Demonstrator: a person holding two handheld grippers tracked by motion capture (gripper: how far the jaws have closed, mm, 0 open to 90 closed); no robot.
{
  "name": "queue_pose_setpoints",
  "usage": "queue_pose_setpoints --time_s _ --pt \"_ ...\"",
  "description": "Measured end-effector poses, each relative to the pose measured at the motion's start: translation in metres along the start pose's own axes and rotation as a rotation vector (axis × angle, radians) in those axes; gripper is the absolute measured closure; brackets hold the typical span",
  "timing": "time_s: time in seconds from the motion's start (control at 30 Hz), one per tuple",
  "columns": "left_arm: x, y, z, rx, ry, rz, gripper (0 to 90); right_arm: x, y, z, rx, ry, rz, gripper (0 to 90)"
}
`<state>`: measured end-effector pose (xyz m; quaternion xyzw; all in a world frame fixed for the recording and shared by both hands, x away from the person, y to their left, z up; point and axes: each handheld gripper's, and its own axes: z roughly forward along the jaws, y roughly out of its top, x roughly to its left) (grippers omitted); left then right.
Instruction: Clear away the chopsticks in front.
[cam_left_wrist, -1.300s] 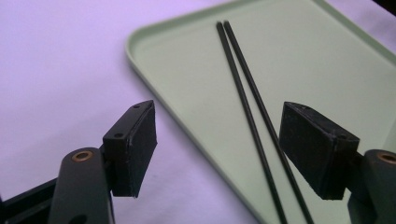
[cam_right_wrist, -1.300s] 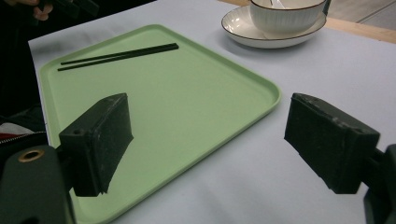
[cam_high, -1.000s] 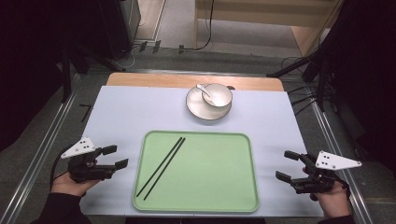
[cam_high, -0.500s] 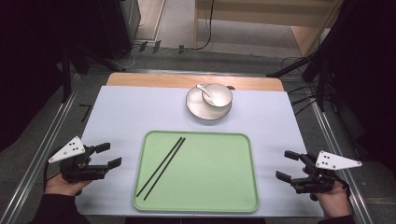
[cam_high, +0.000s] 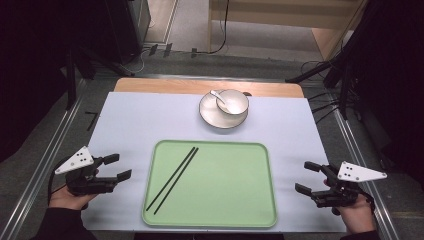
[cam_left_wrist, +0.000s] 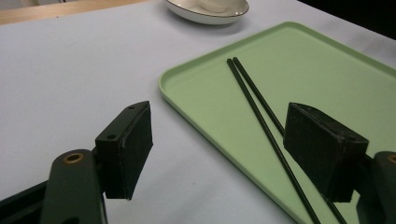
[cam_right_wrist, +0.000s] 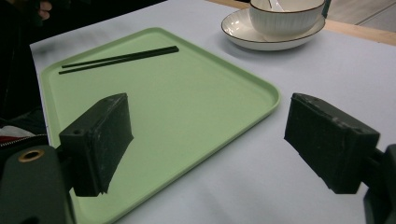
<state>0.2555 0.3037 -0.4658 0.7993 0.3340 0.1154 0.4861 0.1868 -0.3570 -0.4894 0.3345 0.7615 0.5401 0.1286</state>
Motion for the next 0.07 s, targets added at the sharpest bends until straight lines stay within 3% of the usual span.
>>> queue_pose_setpoints --time_s 0.07 --pt "0.0002 -0.0003 0.0011 0.011 0.001 -0.004 24.2 -0.0002 0.0001 0.0000 -0.001 -0.001 -0.002 15.3"
